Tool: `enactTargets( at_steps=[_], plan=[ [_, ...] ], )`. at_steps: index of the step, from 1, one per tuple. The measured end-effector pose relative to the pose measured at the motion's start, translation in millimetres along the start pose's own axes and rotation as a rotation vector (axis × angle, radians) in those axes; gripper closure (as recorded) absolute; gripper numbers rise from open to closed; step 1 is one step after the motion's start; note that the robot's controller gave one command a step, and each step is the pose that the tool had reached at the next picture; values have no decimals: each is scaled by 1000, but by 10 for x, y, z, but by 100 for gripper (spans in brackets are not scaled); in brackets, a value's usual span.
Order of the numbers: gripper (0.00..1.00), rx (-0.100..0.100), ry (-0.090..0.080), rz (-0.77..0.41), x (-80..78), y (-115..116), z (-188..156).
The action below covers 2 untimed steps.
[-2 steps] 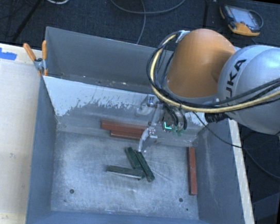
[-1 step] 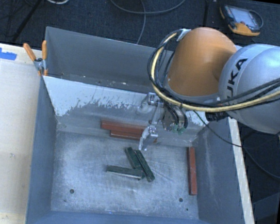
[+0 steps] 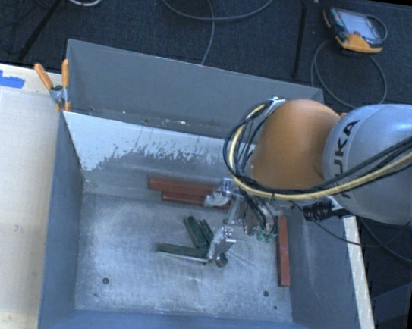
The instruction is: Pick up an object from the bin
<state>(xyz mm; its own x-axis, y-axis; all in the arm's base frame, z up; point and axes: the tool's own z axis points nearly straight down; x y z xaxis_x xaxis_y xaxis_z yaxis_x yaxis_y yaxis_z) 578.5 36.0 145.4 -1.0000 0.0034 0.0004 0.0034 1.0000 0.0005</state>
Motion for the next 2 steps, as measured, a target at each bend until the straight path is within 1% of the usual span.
enactTargets(
  at_steps=[1, 2],
  plan=[
    [0, 0, 2, 41, 32, -49, 75],
    [0, 0, 1, 208, 204, -1, 191]
  ],
)
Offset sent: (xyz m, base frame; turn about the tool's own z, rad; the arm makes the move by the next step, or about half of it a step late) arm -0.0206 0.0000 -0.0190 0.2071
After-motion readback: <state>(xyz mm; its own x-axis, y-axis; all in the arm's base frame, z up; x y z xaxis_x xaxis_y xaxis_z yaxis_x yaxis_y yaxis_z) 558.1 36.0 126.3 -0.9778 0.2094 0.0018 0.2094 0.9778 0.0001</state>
